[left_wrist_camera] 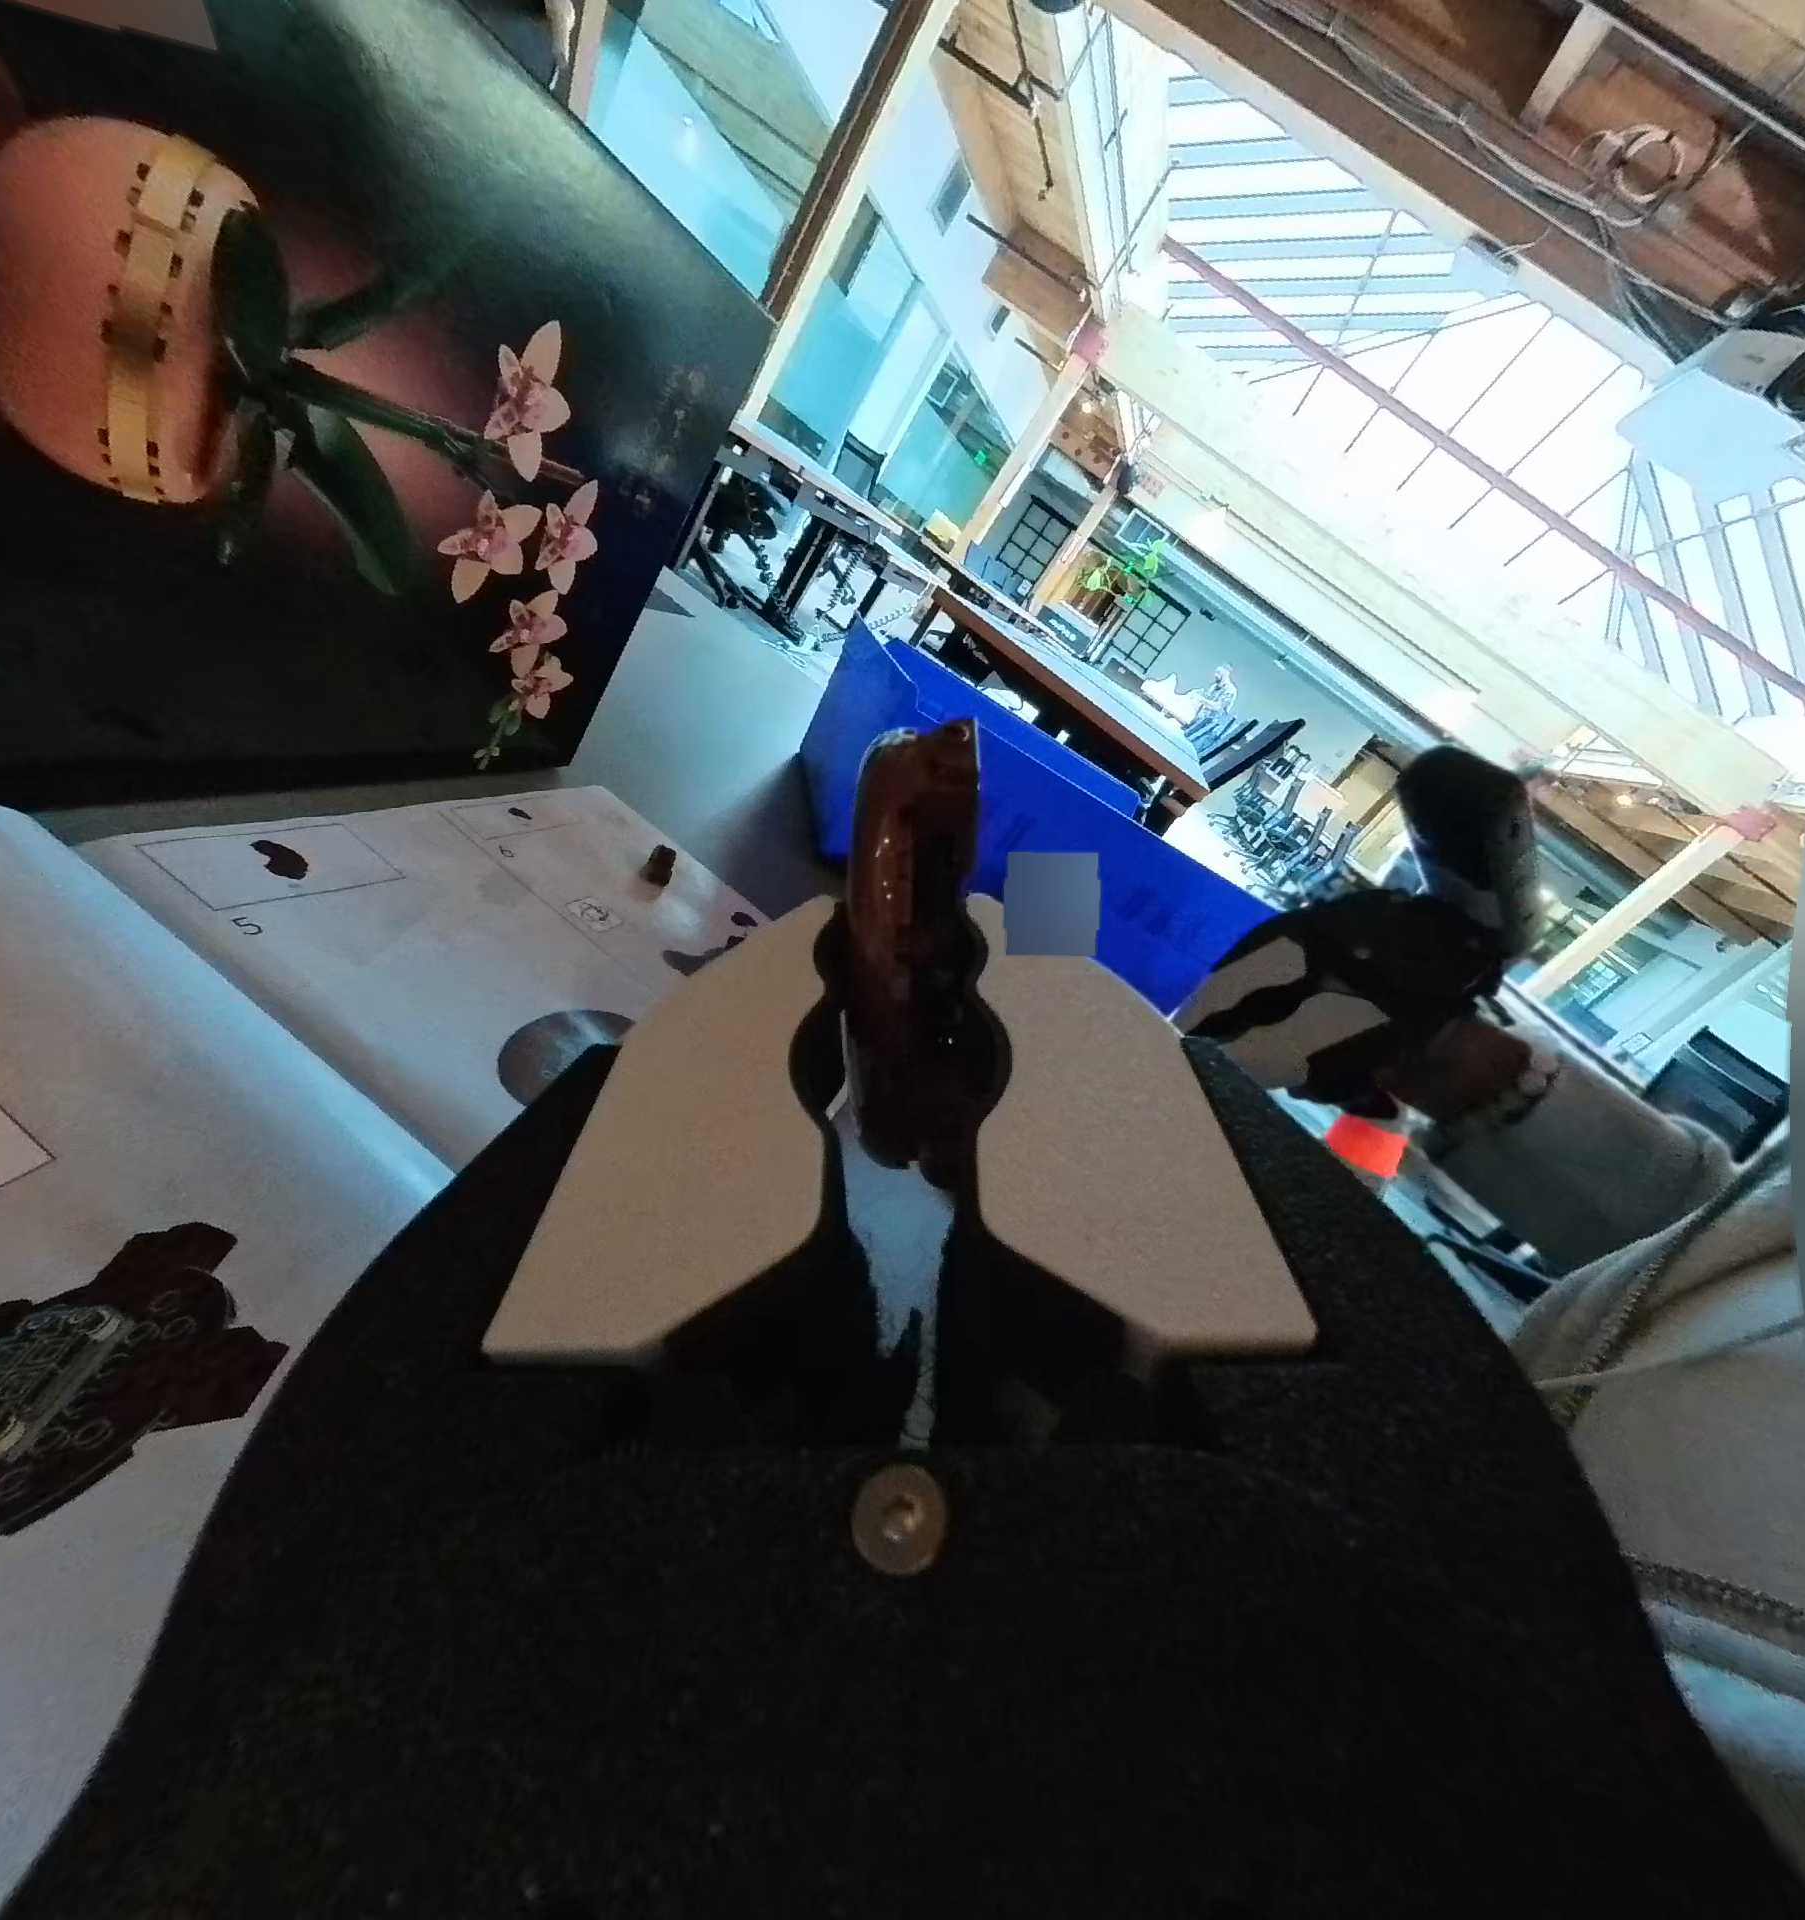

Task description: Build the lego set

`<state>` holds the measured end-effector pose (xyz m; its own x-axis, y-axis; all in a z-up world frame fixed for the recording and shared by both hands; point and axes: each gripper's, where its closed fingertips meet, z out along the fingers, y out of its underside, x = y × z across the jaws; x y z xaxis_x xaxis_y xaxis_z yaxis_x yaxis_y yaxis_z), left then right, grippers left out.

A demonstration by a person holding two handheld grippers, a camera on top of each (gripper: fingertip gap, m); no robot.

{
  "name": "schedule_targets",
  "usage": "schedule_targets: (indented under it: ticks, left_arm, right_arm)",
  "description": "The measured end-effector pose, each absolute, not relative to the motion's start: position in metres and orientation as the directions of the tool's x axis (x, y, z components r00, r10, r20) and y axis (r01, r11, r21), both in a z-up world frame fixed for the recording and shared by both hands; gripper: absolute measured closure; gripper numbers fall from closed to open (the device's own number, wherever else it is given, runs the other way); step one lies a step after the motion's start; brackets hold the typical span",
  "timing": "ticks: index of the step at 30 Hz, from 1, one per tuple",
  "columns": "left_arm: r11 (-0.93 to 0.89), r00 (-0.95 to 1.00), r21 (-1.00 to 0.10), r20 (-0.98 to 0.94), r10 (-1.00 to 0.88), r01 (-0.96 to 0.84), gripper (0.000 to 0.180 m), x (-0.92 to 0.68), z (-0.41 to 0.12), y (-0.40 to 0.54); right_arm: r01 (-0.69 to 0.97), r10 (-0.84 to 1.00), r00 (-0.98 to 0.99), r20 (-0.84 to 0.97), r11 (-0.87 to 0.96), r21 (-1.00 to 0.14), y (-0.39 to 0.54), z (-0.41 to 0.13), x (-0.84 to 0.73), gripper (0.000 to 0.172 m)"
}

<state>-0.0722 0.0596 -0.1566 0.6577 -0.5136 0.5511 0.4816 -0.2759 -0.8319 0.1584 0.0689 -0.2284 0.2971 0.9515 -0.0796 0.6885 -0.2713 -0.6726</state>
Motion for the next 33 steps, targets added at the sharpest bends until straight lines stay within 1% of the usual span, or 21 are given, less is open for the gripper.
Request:
schedule_targets:
  ticks: [1,3,4,5,8,10,17,21,24,29,33]
  left_arm:
    - [-0.276,0.658,-0.833,0.55,-0.514,0.48,0.163,-0.072,-0.157,0.06]
    - [-0.276,0.661,-0.835,0.546,-0.514,0.476,0.163,-0.071,-0.157,0.06]
    - [-0.276,0.662,-0.836,0.545,-0.514,0.474,0.163,-0.071,-0.157,0.06]
    - [-0.275,0.663,-0.836,0.545,-0.513,0.474,0.163,-0.071,-0.157,0.06]
    - [-0.267,0.661,-0.832,0.55,-0.51,0.487,0.163,-0.074,-0.156,0.06]
    - [-0.262,0.656,-0.826,0.558,-0.508,0.499,0.163,-0.076,-0.155,0.06]
    - [-0.266,0.653,-0.826,0.558,-0.511,0.498,0.163,-0.075,-0.155,0.06]
    - [-0.265,0.65,-0.823,0.562,-0.511,0.503,0.163,-0.076,-0.155,0.06]
    - [-0.265,0.647,-0.82,0.565,-0.511,0.507,0.163,-0.076,-0.154,0.06]
    - [-0.263,0.646,-0.819,0.567,-0.511,0.51,0.163,-0.077,-0.154,0.06]
    - [-0.258,0.651,-0.819,0.566,-0.506,0.512,0.163,-0.079,-0.154,0.06]
  right_arm:
    - [0.661,0.951,0.296,-0.085,-0.268,-0.7,0.069,-0.228,0.156,0.166]
    - [0.604,0.972,0.23,-0.056,-0.188,-0.774,0.061,-0.222,0.143,0.167]
    - [0.593,0.979,0.203,-0.02,-0.139,-0.793,0.057,-0.221,0.136,0.168]
    - [0.61,0.984,0.177,0.026,-0.089,-0.787,0.054,-0.224,0.132,0.168]
    - [0.697,0.972,0.136,0.19,0.042,-0.715,0.055,-0.239,0.129,0.169]
    - [0.717,0.957,0.134,0.256,0.085,-0.692,0.061,-0.242,0.129,0.168]
    - [0.75,0.944,0.102,0.313,0.134,-0.648,0.074,-0.245,0.132,0.168]
    - [0.739,0.954,0.084,0.287,0.134,-0.66,0.076,-0.245,0.129,0.168]
    - [0.742,0.946,0.081,0.315,0.154,-0.652,0.082,-0.244,0.129,0.168]
    - [0.725,0.966,0.101,0.24,0.093,-0.682,0.09,-0.244,0.129,0.168]
    - [0.723,0.964,0.089,0.249,0.109,-0.682,0.095,-0.241,0.132,0.167]
